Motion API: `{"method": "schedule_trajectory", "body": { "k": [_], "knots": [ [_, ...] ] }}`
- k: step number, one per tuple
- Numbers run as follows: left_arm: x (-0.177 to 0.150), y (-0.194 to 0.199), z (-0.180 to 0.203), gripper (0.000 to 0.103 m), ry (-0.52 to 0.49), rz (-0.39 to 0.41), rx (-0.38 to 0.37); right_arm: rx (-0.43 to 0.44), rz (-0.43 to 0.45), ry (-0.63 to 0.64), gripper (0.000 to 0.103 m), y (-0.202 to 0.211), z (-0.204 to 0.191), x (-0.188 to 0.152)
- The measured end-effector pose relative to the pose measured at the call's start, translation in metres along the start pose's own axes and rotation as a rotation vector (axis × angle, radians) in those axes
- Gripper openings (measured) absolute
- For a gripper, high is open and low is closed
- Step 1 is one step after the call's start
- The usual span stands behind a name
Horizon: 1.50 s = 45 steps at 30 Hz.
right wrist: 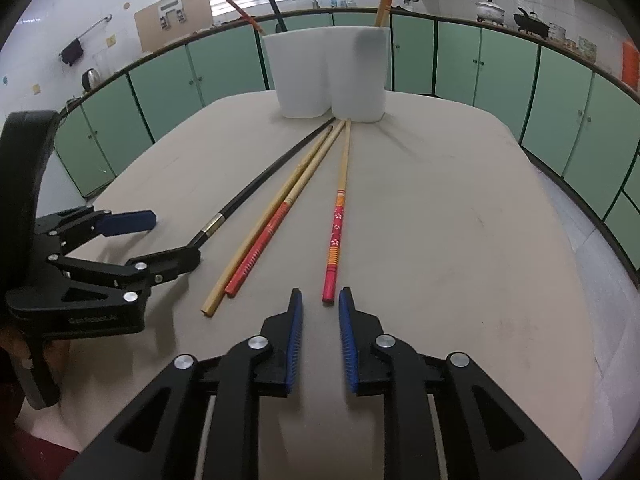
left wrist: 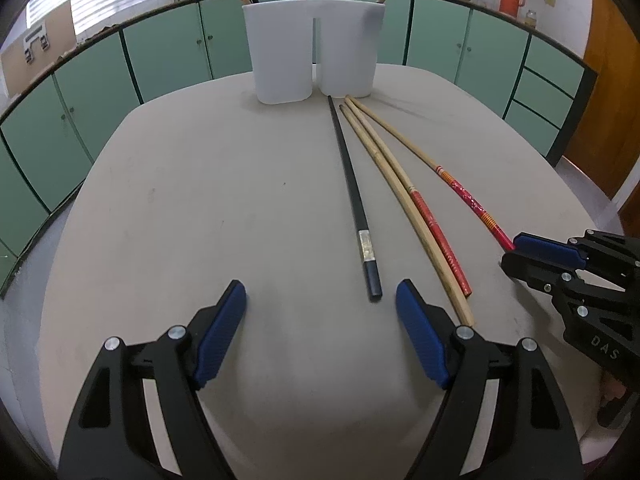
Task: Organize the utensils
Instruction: 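Grasp a black chopstick with the left tool while the right tool grasps a red patterned chopstick, then lift both chopsticks and drop them into the white utensil holder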
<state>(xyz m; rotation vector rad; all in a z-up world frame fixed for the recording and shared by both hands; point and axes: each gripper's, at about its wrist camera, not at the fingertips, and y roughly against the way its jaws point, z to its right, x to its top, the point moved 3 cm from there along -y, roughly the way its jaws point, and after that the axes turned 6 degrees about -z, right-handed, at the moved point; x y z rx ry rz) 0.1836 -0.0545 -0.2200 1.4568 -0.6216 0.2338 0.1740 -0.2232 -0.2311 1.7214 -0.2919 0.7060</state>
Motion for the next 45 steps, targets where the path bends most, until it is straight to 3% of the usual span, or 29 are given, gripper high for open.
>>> {"method": "schedule_trajectory", "body": {
  "k": [6,10,14,16,18,23,28,36,40,45],
  "knots": [
    [0.003,-0.002,0.003,0.072,0.0,-0.003,-0.011,-0.008,-0.002,-0.005,0.019,-0.002,0.0,0.002],
    [0.004,-0.003,0.008,0.062,-0.012,0.002,-0.02,-0.017,-0.007,-0.007,0.019,-0.004,-0.001,0.003],
    [0.005,-0.002,0.014,0.039,-0.041,0.011,-0.03,-0.024,-0.007,-0.006,0.017,-0.005,-0.002,0.003],
    [0.004,-0.002,0.019,0.026,-0.057,0.013,-0.046,-0.023,-0.008,-0.013,0.011,-0.005,0.0,0.004],
    [0.004,-0.002,0.025,0.009,-0.075,0.014,-0.068,-0.02,-0.008,-0.019,0.007,-0.005,0.001,0.004],
    [0.005,-0.002,0.022,0.008,-0.054,0.016,-0.082,-0.015,-0.004,-0.021,0.007,-0.005,0.002,0.005],
    [0.004,0.02,0.015,0.007,-0.069,0.051,-0.043,-0.01,0.015,-0.011,0.007,0.008,0.004,0.007],
    [0.028,0.095,0.011,0.007,-0.1,0.216,-0.014,-0.034,0.154,0.041,0.006,0.069,0.008,0.038],
    [0.051,0.131,0.009,0.007,-0.1,0.31,-0.025,-0.042,0.237,0.079,0.006,0.104,0.007,0.061],
    [0.077,0.155,0.011,0.007,-0.1,0.371,-0.047,-0.025,0.299,0.112,0.006,0.133,0.005,0.093]
  ]
}}
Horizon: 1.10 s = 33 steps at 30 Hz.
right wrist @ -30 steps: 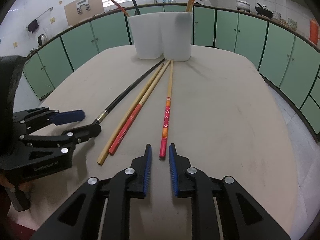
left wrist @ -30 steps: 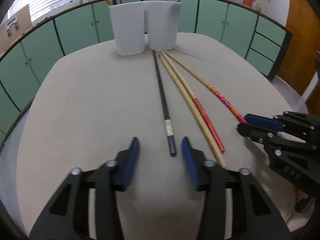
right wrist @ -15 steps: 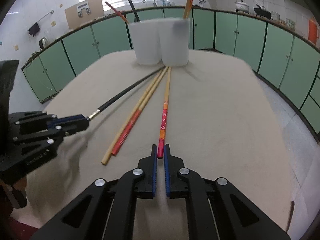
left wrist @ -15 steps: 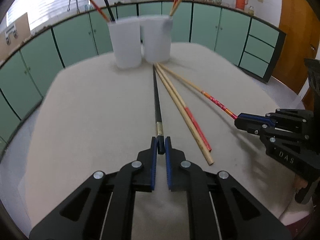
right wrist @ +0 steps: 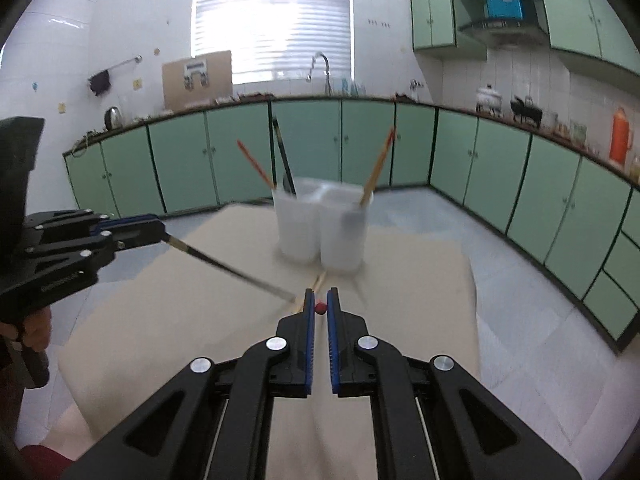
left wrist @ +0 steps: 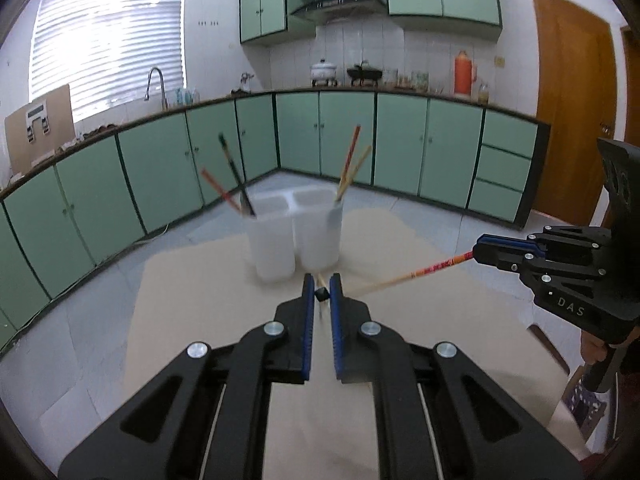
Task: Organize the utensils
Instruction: 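Lift both chopsticks and drop them into the white utensil holder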
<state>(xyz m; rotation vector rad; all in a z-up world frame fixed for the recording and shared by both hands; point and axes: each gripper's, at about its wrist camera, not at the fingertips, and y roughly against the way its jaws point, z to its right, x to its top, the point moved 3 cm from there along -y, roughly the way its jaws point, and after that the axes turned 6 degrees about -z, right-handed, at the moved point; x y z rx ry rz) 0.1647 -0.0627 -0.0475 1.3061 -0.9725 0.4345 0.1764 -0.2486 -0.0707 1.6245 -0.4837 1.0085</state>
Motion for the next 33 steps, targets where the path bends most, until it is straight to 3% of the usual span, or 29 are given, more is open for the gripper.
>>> {"method": "schedule_trajectory", "body": {
  "k": [6,12,18,24,33],
  "knots": [
    [0.032,-0.003,0.002,0.006,-0.028,0.027,-0.011,0.046,0.01,0.028,0.006,0.003,0.005,0.042],
    [0.046,-0.01,0.0,0.006,-0.035,0.015,-0.039,0.103,-0.022,0.049,0.006,-0.005,0.01,0.067],
    [0.066,-0.008,-0.008,0.006,-0.018,0.042,-0.054,0.158,0.005,0.042,0.006,0.0,0.016,0.094],
    [0.103,0.008,-0.02,0.006,-0.027,0.13,-0.034,0.169,0.086,0.056,0.006,0.015,0.022,0.138],
    [0.185,0.011,-0.021,0.006,-0.038,0.301,0.027,0.095,0.158,0.056,0.006,0.006,0.037,0.2]
  ]
}}
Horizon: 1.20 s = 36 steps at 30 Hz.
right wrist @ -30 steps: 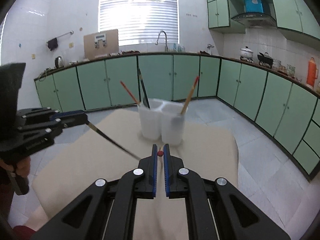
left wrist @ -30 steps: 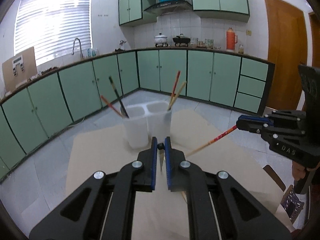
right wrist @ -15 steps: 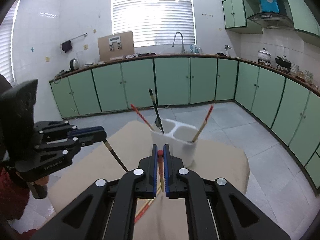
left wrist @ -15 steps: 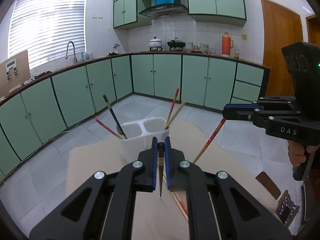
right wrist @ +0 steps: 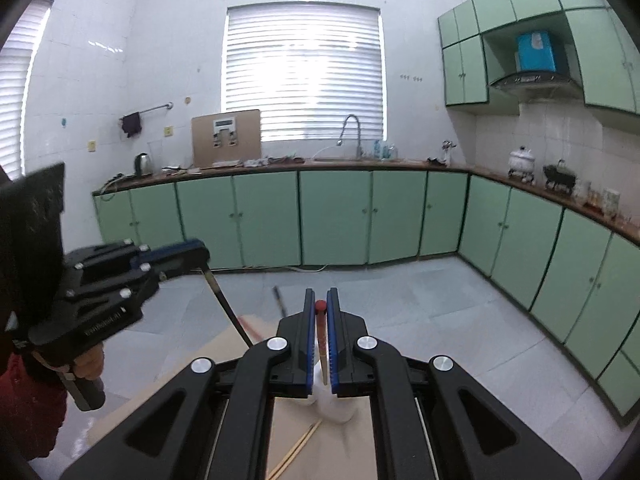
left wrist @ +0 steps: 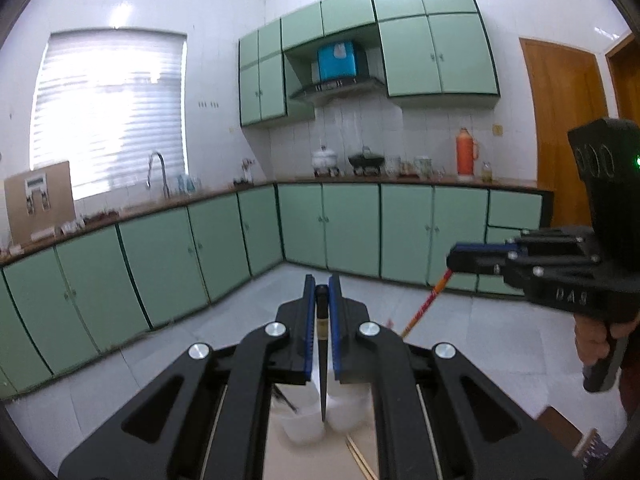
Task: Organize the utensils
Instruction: 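Lift both chopsticks and drop them into the white utensil holder, then move both open tools back over the last two chopsticks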
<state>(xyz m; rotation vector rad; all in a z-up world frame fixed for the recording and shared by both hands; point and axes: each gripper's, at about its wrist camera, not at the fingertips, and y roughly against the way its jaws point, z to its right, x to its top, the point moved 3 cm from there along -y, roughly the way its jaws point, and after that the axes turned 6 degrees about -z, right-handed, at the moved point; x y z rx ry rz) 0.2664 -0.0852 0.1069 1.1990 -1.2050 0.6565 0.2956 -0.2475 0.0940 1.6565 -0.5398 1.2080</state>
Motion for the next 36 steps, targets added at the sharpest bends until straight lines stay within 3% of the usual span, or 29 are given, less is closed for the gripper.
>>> {"method": "schedule_trajectory", "body": {
  "k": [6,12,22,23,26,34,36],
  "knots": [
    [0.003,-0.051,-0.004,0.006,0.022,0.0,0.04,-0.042,-0.054,-0.022,0.006,-0.045,0.015,-0.001],
    [-0.028,-0.103,-0.016,0.006,0.08,-0.104,0.041,-0.063,-0.13,-0.032,0.006,-0.088,0.017,-0.023],
    [-0.072,-0.144,-0.036,0.008,0.122,-0.232,0.052,-0.072,-0.238,-0.045,0.006,-0.131,0.016,-0.058],
    [-0.076,-0.146,-0.037,0.01,0.122,-0.241,0.055,-0.072,-0.25,-0.045,0.006,-0.133,0.016,-0.06],
    [-0.082,-0.148,-0.042,0.036,0.126,-0.258,0.061,-0.085,-0.259,-0.052,0.01,-0.132,0.018,-0.065],
    [-0.081,-0.106,-0.048,0.064,0.139,-0.176,0.081,-0.138,-0.165,-0.038,0.046,-0.094,0.02,-0.068],
    [-0.082,-0.091,-0.047,0.071,0.15,-0.148,0.083,-0.139,-0.137,-0.052,0.049,-0.08,0.019,-0.073]
  ]
}}
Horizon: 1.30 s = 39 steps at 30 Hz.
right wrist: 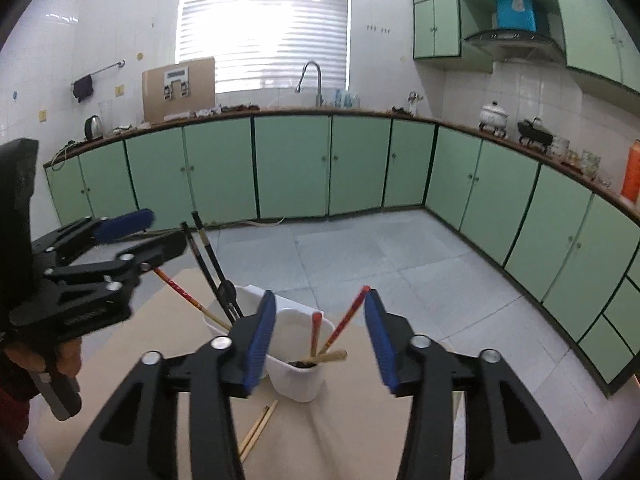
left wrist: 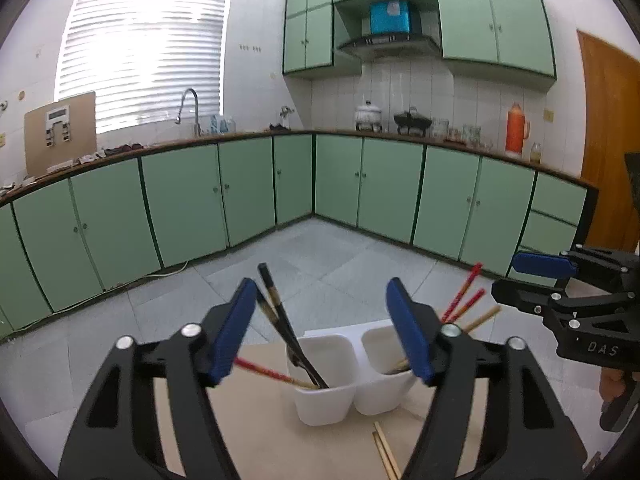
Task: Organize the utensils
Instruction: 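Move both open tools back over the last two chopsticks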
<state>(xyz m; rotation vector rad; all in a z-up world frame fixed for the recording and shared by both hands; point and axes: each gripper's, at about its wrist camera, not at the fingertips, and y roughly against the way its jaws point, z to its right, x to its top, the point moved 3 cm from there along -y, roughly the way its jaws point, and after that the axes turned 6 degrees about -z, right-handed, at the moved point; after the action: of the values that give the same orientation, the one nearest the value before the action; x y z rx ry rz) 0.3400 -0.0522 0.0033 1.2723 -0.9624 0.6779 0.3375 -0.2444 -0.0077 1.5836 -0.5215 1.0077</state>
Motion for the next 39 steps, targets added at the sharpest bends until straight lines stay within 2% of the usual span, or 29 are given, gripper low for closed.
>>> {"method": "schedule_trajectory", "body": {
  "k": [3,7,15,22,30,36,39],
  "knots": [
    [-0.012,0.026,0.001,0.079,0.006,0.044,0.011,0.001,0.029,-0.023,0.059,0.016,0.0,-0.012],
    [-0.035,0.05,0.003,0.087,0.006,0.064,0.025,-0.006,0.049,-0.039,0.073,0.031,-0.005,-0.035],
    [-0.101,0.071,-0.002,0.089,0.02,-0.004,0.063,-0.011,0.019,-0.091,0.084,0.039,-0.018,-0.093],
    [-0.159,0.068,-0.009,0.089,0.034,-0.122,0.077,-0.027,-0.043,-0.158,0.089,0.03,-0.02,-0.144],
    [-0.215,0.058,-0.013,0.089,0.0,-0.235,0.125,-0.051,-0.159,-0.203,0.093,0.01,-0.025,-0.208],
    [-0.236,0.055,-0.011,0.089,-0.002,-0.277,0.139,-0.061,-0.221,-0.174,0.093,0.0,-0.046,-0.238],
    [-0.24,0.055,-0.01,0.089,0.001,-0.292,0.132,-0.043,-0.241,-0.168,0.088,-0.002,-0.056,-0.244]
  ]
}}
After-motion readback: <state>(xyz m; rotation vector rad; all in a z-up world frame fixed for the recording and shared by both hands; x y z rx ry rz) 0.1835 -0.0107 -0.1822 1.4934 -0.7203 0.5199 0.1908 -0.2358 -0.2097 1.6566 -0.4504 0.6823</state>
